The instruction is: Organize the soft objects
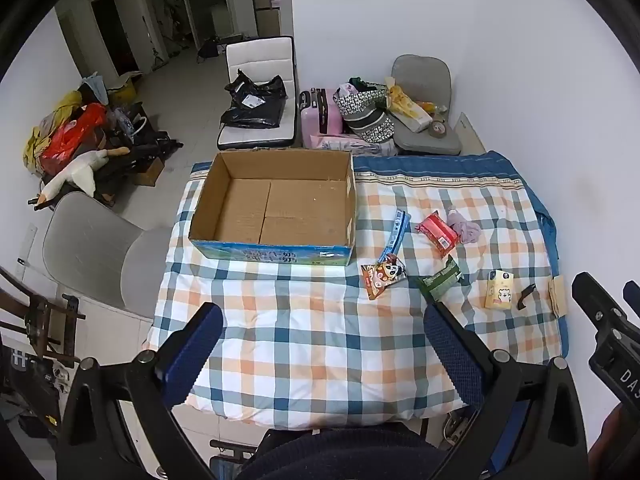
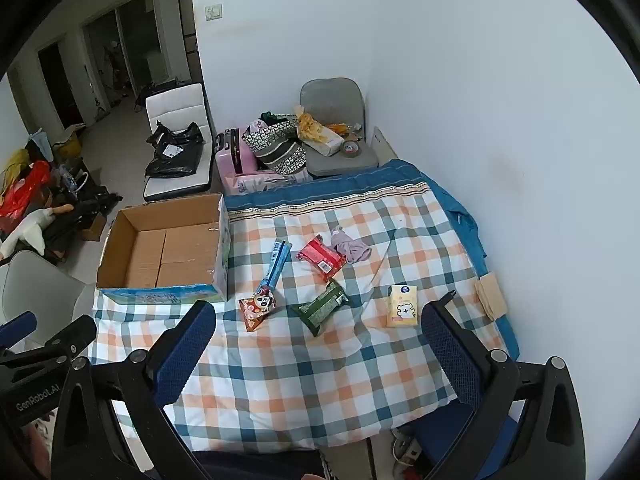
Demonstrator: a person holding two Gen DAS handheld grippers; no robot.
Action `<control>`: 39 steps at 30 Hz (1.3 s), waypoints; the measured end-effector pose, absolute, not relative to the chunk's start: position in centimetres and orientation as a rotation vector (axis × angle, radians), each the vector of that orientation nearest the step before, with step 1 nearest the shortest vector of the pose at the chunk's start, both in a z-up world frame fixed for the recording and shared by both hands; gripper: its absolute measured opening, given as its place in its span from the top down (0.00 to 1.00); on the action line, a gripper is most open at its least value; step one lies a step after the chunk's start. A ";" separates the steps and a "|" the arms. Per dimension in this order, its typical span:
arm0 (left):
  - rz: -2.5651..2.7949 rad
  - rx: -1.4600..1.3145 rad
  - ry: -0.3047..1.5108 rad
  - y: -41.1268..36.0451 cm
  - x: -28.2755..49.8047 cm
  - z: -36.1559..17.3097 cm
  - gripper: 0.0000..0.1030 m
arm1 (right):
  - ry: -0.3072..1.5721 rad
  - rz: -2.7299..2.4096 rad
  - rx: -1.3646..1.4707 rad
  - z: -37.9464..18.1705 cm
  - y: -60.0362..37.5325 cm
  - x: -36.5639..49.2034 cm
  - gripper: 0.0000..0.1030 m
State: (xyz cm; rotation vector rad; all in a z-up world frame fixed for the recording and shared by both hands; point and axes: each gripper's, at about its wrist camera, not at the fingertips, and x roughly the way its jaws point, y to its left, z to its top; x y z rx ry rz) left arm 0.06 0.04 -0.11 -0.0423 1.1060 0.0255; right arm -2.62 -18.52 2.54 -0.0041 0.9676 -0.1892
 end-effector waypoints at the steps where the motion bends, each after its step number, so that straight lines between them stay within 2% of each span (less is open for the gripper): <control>1: 0.025 -0.041 1.109 0.1 0.1 -0.2 0.00 | 0.954 -0.183 0.003 2.5 -18.5 -2.7 0.00; 39: 0.033 -0.024 1.075 0.3 0.2 0.9 0.00 | 0.945 -0.177 0.005 3.0 -19.0 -2.8 0.00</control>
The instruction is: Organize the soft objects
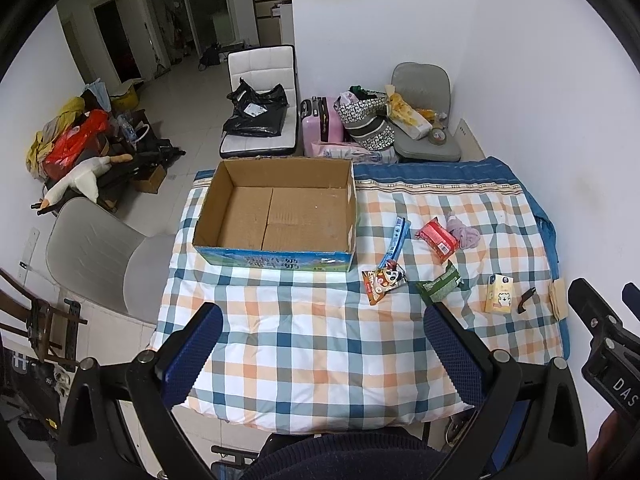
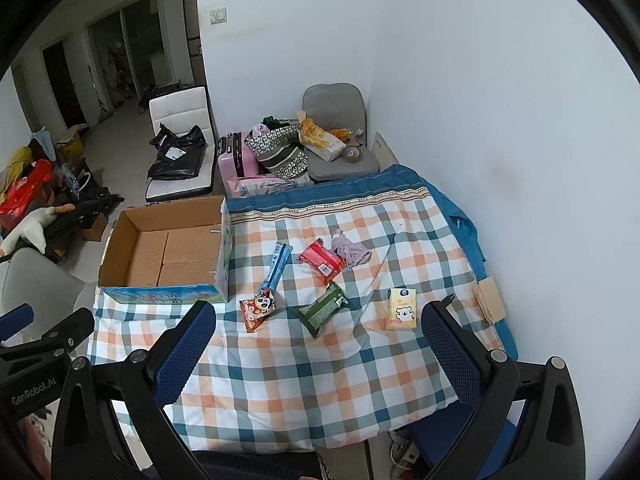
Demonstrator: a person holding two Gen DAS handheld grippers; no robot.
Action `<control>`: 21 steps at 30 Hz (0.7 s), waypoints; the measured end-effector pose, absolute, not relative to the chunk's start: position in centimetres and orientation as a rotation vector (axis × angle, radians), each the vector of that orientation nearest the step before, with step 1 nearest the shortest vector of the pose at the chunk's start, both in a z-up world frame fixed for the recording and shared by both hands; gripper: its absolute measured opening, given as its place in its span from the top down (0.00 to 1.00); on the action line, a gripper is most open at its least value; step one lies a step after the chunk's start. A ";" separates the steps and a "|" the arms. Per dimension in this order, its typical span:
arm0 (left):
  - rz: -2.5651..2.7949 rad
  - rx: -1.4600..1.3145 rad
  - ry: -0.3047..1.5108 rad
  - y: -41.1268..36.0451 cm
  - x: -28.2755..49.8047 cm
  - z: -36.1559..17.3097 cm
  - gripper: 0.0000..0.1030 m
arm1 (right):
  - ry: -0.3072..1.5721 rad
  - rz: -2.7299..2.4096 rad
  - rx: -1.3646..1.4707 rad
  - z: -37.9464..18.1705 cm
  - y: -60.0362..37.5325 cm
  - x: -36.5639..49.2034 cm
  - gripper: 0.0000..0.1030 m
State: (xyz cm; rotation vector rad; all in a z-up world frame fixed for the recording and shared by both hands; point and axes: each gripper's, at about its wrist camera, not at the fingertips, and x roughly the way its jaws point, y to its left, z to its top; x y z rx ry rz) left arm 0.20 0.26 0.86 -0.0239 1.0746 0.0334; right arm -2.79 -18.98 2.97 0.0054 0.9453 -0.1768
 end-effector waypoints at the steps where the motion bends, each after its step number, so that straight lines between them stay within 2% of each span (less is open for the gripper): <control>1: 0.033 -0.024 1.072 0.3 0.2 0.9 0.00 | 0.947 -0.179 0.005 2.9 -18.9 -2.8 0.00; 9: 0.036 -0.021 1.061 0.1 0.2 1.0 0.00 | 0.938 -0.177 0.011 2.2 -19.2 -2.9 0.00; 21: 0.036 -0.021 1.057 -0.1 0.1 1.1 0.00 | 0.932 -0.171 0.008 4.2 -18.5 -2.7 0.00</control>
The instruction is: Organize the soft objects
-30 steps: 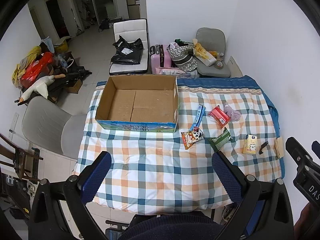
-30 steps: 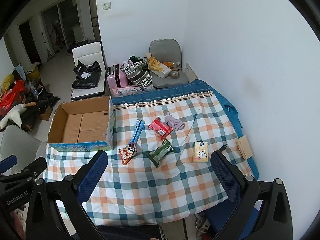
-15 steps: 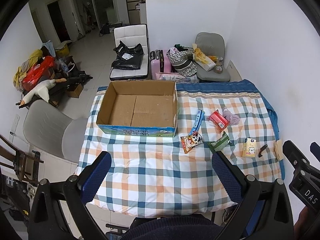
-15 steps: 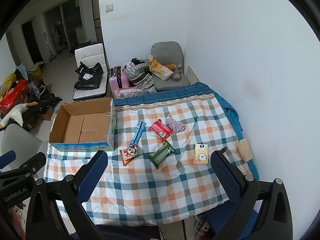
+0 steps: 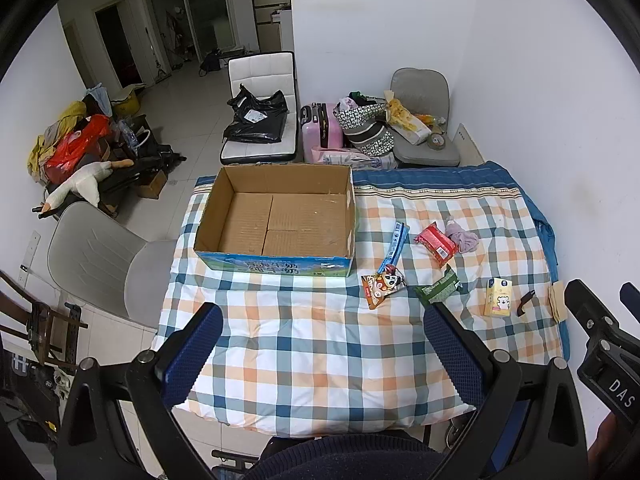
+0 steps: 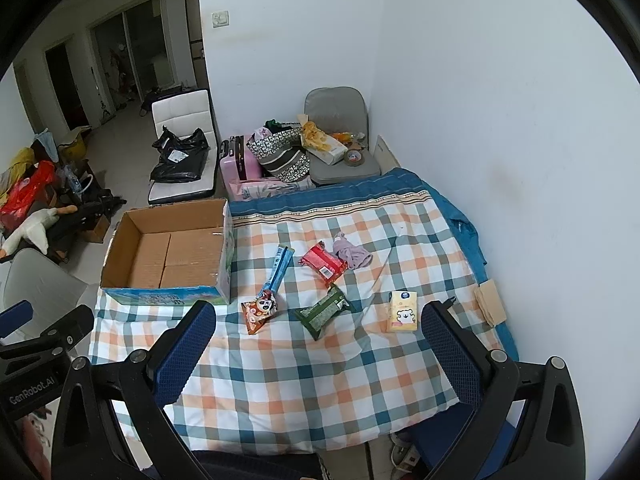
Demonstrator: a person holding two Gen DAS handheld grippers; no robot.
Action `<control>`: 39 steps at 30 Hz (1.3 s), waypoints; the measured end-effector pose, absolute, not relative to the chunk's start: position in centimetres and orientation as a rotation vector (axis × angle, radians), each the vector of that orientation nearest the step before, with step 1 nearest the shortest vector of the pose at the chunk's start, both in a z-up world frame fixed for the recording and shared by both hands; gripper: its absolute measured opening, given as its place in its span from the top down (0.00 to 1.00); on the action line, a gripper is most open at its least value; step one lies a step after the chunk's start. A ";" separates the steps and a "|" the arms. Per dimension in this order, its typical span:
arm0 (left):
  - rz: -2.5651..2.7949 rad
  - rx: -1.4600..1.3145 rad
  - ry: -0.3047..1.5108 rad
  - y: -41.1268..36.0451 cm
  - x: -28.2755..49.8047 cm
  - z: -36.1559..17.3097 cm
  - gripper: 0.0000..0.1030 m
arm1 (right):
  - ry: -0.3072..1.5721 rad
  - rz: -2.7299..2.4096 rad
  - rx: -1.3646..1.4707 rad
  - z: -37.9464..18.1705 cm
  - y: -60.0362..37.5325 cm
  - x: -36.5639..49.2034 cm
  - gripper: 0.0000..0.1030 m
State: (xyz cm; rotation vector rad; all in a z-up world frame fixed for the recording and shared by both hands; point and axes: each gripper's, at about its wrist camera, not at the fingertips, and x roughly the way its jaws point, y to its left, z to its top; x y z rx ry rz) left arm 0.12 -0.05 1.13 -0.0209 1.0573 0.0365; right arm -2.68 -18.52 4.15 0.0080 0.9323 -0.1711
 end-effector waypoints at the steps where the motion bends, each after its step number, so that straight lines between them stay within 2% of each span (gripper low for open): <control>1: 0.036 -0.021 1.058 -0.1 0.1 1.1 0.00 | 0.932 -0.170 0.008 4.1 -18.6 -2.7 0.00; 39: 0.029 -0.027 1.066 0.1 0.6 1.5 0.00 | 0.927 -0.158 0.019 5.0 -18.5 -1.9 0.00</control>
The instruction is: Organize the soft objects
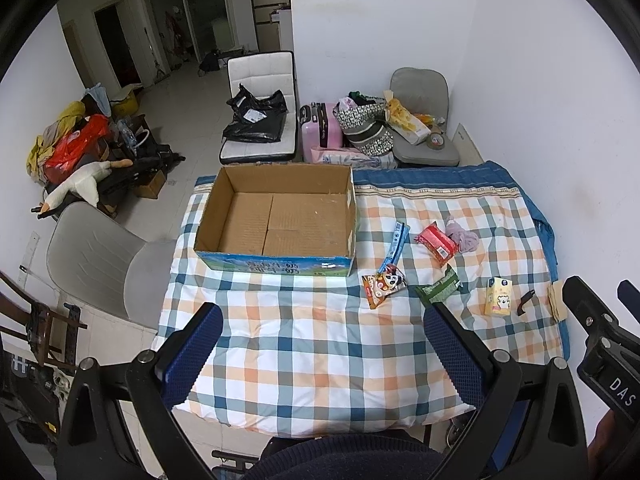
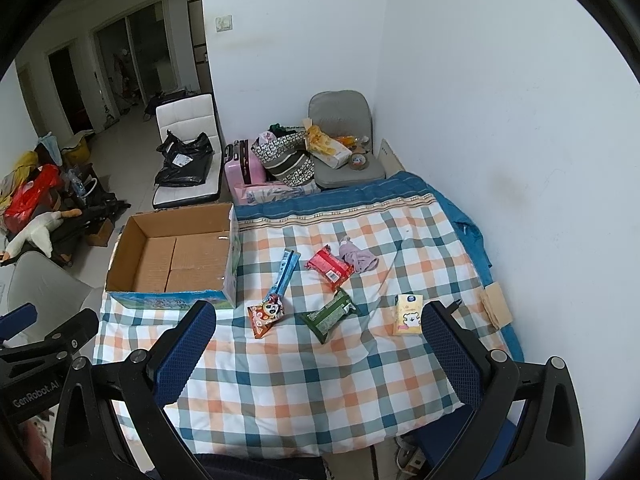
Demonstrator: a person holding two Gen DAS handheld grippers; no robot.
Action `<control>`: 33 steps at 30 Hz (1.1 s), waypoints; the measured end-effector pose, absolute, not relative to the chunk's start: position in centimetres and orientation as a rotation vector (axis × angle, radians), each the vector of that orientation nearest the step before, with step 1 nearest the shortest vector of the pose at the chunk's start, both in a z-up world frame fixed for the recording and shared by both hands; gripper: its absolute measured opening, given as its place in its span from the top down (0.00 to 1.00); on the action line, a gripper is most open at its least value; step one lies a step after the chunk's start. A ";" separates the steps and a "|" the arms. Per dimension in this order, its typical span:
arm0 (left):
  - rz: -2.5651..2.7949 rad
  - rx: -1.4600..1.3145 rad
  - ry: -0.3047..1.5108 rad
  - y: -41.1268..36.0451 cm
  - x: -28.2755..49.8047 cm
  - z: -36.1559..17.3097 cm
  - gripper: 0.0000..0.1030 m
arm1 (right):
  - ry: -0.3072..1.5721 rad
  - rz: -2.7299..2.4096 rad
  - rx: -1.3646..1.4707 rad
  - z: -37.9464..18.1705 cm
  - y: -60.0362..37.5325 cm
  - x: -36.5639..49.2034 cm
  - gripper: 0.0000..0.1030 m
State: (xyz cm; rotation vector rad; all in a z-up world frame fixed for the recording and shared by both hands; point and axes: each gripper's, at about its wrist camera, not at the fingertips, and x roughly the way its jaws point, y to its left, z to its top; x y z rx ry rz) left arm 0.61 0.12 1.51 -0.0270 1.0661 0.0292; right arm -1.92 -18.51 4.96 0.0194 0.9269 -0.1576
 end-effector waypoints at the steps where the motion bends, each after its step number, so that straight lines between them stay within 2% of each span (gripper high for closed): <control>1: 0.025 -0.030 1.071 0.1 0.9 1.5 0.00 | 0.933 -0.156 0.022 4.9 -18.6 -1.7 0.00; 6: 0.004 -0.026 1.084 -1.0 3.1 -0.2 0.00 | 0.964 -0.177 0.093 3.5 -21.2 -0.1 0.00; 12: -0.039 0.046 1.141 -5.1 8.2 -5.9 0.00 | 1.034 -0.256 0.172 -1.9 -27.6 2.2 0.00; 16: -0.089 0.114 1.218 -8.4 12.2 -11.4 0.00 | 1.139 -0.294 0.229 -7.4 -32.3 5.0 0.00; 25: -0.275 0.255 1.424 -17.5 17.6 -24.3 0.01 | 1.425 -0.396 0.434 -24.3 -43.5 10.6 0.00; 33: -0.419 0.394 1.561 -26.1 19.6 -34.6 0.17 | 1.585 -0.404 0.428 -34.8 -47.5 14.1 0.00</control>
